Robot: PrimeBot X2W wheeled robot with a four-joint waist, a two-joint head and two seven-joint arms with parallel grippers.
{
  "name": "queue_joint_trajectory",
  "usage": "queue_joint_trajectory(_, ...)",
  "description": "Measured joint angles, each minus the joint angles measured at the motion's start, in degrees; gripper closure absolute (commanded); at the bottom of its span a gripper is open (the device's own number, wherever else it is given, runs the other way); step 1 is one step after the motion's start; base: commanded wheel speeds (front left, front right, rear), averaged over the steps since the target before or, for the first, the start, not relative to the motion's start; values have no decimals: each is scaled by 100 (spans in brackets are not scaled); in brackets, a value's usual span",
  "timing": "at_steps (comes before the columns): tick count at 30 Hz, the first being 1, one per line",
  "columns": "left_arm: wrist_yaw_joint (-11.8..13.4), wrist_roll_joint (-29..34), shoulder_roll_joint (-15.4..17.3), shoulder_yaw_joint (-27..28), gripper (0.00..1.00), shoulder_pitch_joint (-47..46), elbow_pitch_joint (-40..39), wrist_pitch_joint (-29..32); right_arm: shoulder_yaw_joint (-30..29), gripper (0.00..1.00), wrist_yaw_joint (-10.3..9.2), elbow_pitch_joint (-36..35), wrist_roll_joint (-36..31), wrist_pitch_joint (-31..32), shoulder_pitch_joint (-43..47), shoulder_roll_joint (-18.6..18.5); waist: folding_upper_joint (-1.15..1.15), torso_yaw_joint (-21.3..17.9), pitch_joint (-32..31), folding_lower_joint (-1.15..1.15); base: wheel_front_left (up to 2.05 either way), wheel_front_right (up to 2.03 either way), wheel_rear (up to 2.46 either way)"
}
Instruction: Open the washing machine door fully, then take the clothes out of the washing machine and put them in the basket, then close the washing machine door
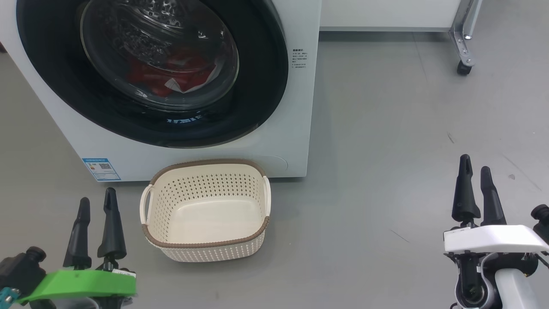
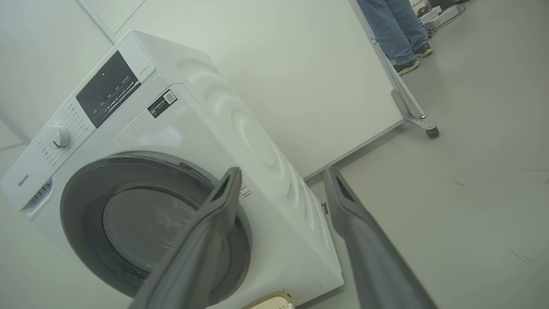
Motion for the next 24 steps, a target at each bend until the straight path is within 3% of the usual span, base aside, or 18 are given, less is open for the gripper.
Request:
queue_joint_trajectory(13, -1, 1436, 41, -154, 0, 124, 275, -220, 439, 0, -343, 89, -1929, -247, -44, -18, 0, 16, 15, 0, 0, 0, 0)
queue_joint_trajectory(24, -5, 1926, 24, -163, 0, 157, 691, -310, 684, 0, -651, 541, -2338, -348, -40, -37, 0, 10, 16, 0, 0, 0, 0)
